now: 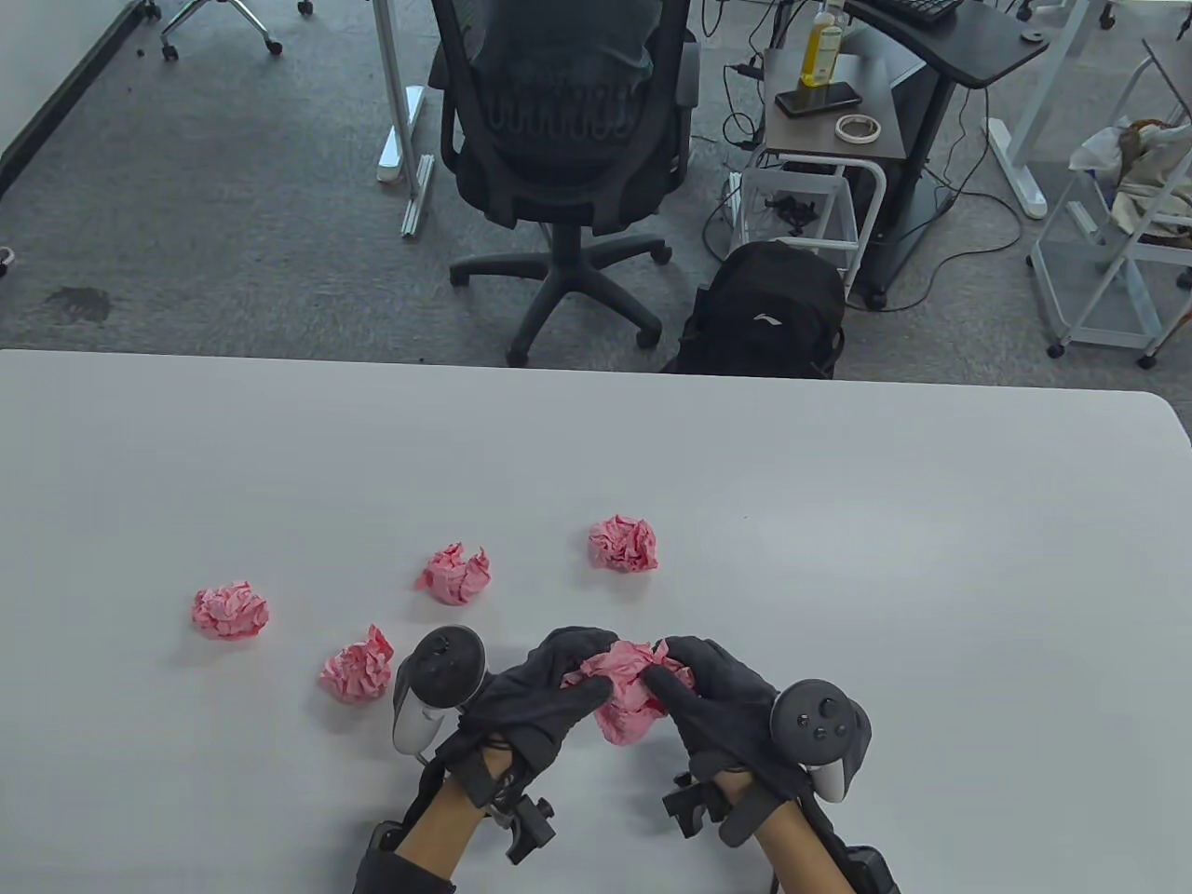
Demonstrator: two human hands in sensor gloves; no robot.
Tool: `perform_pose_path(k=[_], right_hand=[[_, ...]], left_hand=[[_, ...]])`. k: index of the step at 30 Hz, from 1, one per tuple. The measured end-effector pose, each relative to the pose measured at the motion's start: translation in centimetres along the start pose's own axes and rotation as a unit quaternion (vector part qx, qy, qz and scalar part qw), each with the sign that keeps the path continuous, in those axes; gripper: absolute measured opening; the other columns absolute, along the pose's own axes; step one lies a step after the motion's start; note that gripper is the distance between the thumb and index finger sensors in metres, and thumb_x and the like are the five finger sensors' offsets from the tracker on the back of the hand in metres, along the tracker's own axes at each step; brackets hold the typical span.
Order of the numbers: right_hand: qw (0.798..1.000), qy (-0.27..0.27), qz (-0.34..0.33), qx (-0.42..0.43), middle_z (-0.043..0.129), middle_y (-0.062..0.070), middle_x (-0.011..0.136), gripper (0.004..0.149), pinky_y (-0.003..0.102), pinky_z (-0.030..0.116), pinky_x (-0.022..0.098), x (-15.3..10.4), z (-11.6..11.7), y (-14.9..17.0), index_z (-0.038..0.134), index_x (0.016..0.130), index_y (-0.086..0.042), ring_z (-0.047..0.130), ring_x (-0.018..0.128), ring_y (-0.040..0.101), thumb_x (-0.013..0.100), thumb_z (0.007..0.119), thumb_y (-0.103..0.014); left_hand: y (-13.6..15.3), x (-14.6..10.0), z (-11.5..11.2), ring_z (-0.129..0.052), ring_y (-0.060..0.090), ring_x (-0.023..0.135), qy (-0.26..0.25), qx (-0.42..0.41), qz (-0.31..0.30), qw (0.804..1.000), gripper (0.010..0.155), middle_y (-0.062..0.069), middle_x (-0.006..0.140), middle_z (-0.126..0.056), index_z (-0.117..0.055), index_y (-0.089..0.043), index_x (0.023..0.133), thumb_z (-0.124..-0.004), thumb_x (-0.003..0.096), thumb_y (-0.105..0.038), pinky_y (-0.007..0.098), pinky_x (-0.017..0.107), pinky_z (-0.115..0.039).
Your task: Flatten crumpled papers and stack
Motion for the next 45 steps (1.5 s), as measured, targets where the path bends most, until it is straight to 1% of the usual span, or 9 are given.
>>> perform_pose_path(k=[11, 18, 22, 27, 32, 35, 37, 39, 45], right_hand=[[0.974, -0.051, -0.012, 0.22, 0.066, 0.008, 0.094, 0.061, 0.059, 0.065, 0.06, 0.5, 0.6, -0.2, 0.057, 0.102, -0.029, 0.074, 0.086, 0.04, 0.048, 0.084, -0.021], [0.978, -0.087, 0.038, 0.185, 0.077, 0.013, 0.08, 0.08, 0.062, 0.066, 0.053, 0.4, 1.0, 0.8, 0.048, 0.108, -0.015, 0.083, 0.07, 0.045, 0.048, 0.085, -0.054], [0.982, -0.121, 0.063, 0.128, 0.081, 0.011, 0.073, 0.06, 0.063, 0.065, 0.054, 0.2, 1.7, 1.1, 0.07, 0.099, -0.014, 0.083, 0.071, 0.043, 0.05, 0.086, -0.044], [0.973, -0.131, 0.048, 0.184, 0.065, 0.017, 0.102, 0.044, 0.064, 0.057, 0.062, 0.5, 1.5, 1.0, 0.074, 0.091, -0.021, 0.064, 0.091, 0.049, 0.05, 0.086, -0.031], [0.968, -0.078, 0.048, 0.232, 0.086, 0.011, 0.084, 0.043, 0.06, 0.067, 0.057, 0.6, 0.6, 1.2, 0.071, 0.09, -0.018, 0.086, 0.075, 0.041, 0.05, 0.086, -0.027], [0.983, -0.007, 0.043, 0.178, 0.078, 0.012, 0.086, 0.054, 0.059, 0.069, 0.056, 0.4, -0.7, 1.0, 0.058, 0.099, -0.014, 0.086, 0.074, 0.039, 0.051, 0.078, -0.028], [0.984, 0.0, 0.028, 0.174, 0.074, 0.013, 0.087, 0.056, 0.059, 0.067, 0.057, 0.4, -0.8, 0.8, 0.054, 0.103, -0.012, 0.084, 0.076, 0.04, 0.053, 0.073, -0.028], [0.984, -0.005, 0.013, 0.179, 0.071, 0.013, 0.088, 0.053, 0.06, 0.066, 0.058, 0.2, -0.4, 0.4, 0.058, 0.102, -0.013, 0.08, 0.079, 0.041, 0.053, 0.071, -0.028], [0.972, -0.079, -0.035, 0.217, 0.075, 0.015, 0.095, 0.04, 0.059, 0.068, 0.057, -0.1, 2.2, -1.8, 0.073, 0.092, -0.022, 0.077, 0.085, 0.044, 0.053, 0.074, -0.025]], left_hand=[[0.6, -0.7, 1.7, -0.083, 0.016, 0.086, -0.083, 0.07, 0.042, 0.993, 0.059, -0.011, 0.097, -0.071, -0.048, -0.039, 0.112, -0.074, 0.0595, -0.047, 0.048, 0.078, -0.063], [-1.6, -1.0, 2.1, -0.072, 0.014, 0.097, -0.091, 0.12, -0.011, 0.988, 0.045, -0.014, 0.101, -0.062, -0.059, -0.047, 0.104, -0.071, 0.0605, -0.045, 0.049, 0.083, -0.056], [-2.3, -1.0, 1.6, -0.068, 0.014, 0.1, -0.08, 0.109, -0.029, 0.99, 0.046, -0.015, 0.103, -0.057, -0.058, -0.049, 0.104, -0.071, 0.0605, -0.044, 0.05, 0.085, -0.053], [-2.4, -0.9, 1.2, -0.069, 0.015, 0.1, -0.067, 0.135, -0.033, 0.988, 0.055, -0.015, 0.103, -0.058, -0.049, -0.046, 0.11, -0.072, 0.06, -0.043, 0.05, 0.084, -0.054], [-1.6, -1.8, 2.2, -0.057, 0.026, 0.109, -0.166, 0.205, 0.024, 0.964, 0.082, -0.002, 0.116, -0.035, -0.021, -0.033, 0.115, -0.075, 0.058, -0.053, 0.053, 0.082, -0.053], [-2.6, -2.3, 2.5, -0.07, 0.025, 0.098, -0.209, 0.247, 0.022, 0.946, 0.066, -0.003, 0.108, -0.051, -0.042, -0.032, 0.111, -0.075, 0.0577, -0.051, 0.052, 0.078, -0.058], [-3.0, -1.6, 1.7, -0.091, 0.023, 0.08, -0.175, 0.285, 0.008, 0.943, 0.052, -0.003, 0.095, -0.077, -0.068, -0.031, 0.101, -0.074, 0.0554, -0.056, 0.052, 0.072, -0.069], [-2.6, -1.1, 0.3, -0.092, 0.025, 0.085, -0.125, 0.276, 0.007, 0.953, 0.062, -0.001, 0.098, -0.077, -0.068, -0.028, 0.104, -0.071, 0.0534, -0.064, 0.052, 0.071, -0.07], [-0.4, 0.0, -2.6, -0.041, 0.04, 0.119, 0.004, 0.083, 0.021, 0.996, 0.105, 0.004, 0.123, -0.017, -0.007, -0.026, 0.115, -0.074, 0.0501, -0.074, 0.065, 0.079, -0.047]])
Point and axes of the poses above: the tracker on the back of each hand, its own y axis roughly to the little-finger side, its own x axis roughly from the wrist to the fingertips, z = x × y, the point moved 5 cm from there along x, roughly from the wrist to the fingertips
